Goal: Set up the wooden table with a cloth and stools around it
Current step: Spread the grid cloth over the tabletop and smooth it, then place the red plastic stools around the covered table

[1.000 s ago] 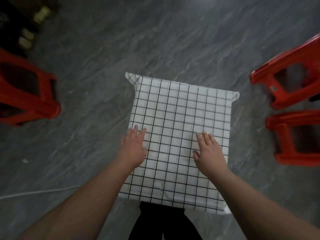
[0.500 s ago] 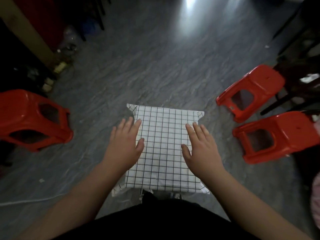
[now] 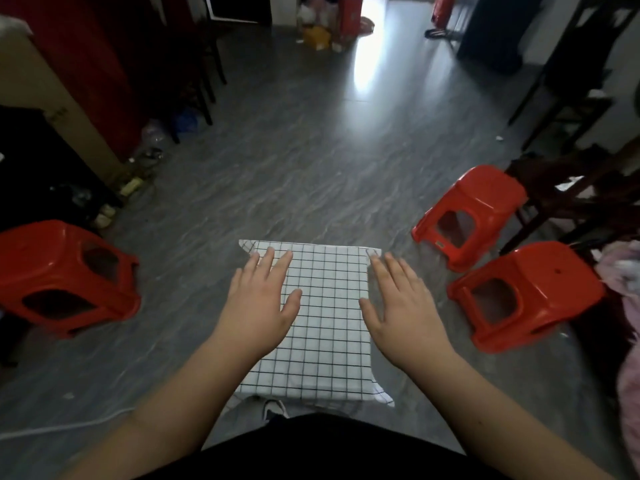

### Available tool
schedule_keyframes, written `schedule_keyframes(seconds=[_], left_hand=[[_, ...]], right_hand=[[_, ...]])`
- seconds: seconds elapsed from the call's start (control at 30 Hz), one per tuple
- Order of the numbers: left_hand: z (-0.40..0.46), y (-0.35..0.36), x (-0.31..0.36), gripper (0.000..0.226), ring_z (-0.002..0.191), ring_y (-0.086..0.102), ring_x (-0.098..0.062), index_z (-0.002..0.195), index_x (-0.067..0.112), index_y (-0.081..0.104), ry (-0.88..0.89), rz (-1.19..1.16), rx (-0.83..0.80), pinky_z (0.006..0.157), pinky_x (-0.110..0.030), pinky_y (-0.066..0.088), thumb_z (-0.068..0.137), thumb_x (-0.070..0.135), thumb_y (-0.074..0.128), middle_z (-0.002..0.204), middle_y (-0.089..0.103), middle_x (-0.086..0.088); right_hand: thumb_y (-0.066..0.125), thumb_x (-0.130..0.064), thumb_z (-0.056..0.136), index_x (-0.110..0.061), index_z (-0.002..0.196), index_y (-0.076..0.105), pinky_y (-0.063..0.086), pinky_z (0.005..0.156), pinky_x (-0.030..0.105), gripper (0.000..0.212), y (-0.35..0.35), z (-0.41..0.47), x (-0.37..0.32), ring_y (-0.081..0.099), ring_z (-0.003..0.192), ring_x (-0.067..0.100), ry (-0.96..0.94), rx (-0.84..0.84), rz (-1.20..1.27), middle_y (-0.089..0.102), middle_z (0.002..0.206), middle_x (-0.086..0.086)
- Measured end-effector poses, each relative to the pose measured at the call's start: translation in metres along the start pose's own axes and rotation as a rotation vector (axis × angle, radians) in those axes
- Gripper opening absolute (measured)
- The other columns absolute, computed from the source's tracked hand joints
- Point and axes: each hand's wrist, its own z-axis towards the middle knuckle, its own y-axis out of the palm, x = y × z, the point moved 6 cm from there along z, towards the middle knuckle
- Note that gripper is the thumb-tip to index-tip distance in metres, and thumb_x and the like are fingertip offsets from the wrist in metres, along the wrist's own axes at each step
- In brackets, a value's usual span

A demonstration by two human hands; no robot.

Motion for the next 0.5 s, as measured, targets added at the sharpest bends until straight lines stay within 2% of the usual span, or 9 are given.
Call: schedule_keyframes(seconds=[0.17, 0.33, 0.5], left_hand=[[-0.017, 0.036, 0.114, 0.066, 0.152, 0.006, -0.025, 0.156, 0.029, 0.014, 0.074, -0.036, -0.039, 0.123, -0.045, 0.012, 0.099, 0.050, 0.040, 0.165, 0.013, -0.002], [-0.021, 0.079, 0.244, 0.070, 0.150, 0.017, -0.029, 0.155, 0.023, 0.023, 0.257, -0.066, -0.071, 0.121, -0.044, 0.018, 0.093, 0.054, 0.032, 0.162, 0.023, -0.007], [-0.019, 0.126, 0.355, 0.077, 0.148, 0.022, -0.031, 0.153, 0.023, 0.029, 0.445, -0.070, -0.141, 0.119, -0.050, 0.024, 0.086, 0.060, 0.023, 0.159, 0.030, -0.011]], right_hand=[[0.034, -0.057, 0.092, -0.029, 0.158, 0.018, 0.024, 0.120, 0.048, 0.073, -0.042, -0.061, 0.089, 0.013, 0.152, 0.020, 0.075, 0.043, -0.005, 0.019, 0.165, -0.002], [0.033, -0.056, 0.089, -0.028, 0.157, 0.020, 0.028, 0.118, 0.049, 0.075, -0.087, -0.131, 0.198, 0.018, 0.150, 0.023, 0.257, 0.095, -0.054, 0.023, 0.164, 0.000], [0.034, -0.055, 0.088, -0.027, 0.157, 0.021, 0.026, 0.119, 0.047, 0.076, -0.125, -0.189, 0.293, 0.019, 0.150, 0.023, 0.458, 0.160, -0.078, 0.022, 0.164, 0.000]])
